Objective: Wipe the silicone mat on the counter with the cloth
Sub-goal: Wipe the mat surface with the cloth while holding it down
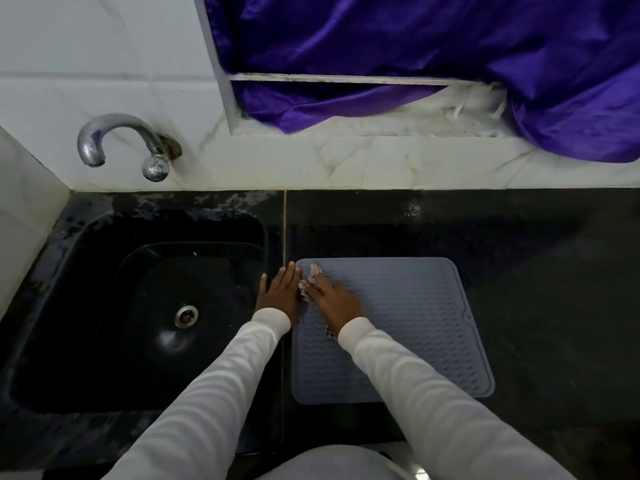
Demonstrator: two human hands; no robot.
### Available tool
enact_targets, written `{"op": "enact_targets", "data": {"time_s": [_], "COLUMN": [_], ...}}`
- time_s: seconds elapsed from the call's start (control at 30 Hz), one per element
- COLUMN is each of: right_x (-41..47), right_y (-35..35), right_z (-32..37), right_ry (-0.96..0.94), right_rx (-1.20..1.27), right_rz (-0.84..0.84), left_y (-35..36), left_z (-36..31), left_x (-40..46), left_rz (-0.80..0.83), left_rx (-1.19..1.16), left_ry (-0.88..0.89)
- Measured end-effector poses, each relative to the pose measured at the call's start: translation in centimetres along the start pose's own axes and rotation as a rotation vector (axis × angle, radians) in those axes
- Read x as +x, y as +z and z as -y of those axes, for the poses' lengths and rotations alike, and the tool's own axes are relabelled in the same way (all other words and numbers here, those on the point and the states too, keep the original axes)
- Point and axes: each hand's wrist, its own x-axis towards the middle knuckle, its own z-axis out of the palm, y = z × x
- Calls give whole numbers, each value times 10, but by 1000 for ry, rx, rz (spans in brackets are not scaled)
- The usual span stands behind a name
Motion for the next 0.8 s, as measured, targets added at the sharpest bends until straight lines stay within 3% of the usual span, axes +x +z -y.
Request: {"op": "enact_targets", "data": {"time_s": [0.57, 0.7, 0.8], "right_x": [-62, -88, -104], "right_y": [-26, -24, -26], "right_z": [-115, -161, -190], "right_ry": [174, 358, 478], "right_rx": [-45, 135, 163], "right_rz": [22, 21, -69], "left_y": [-9, -10, -12], "left_z": [-11, -12, -15], "left_x": [-4, -5, -5], "left_rz": [40, 47, 62], "left_rx": [52, 43, 58], "left_ry": [-51, -56, -68]}}
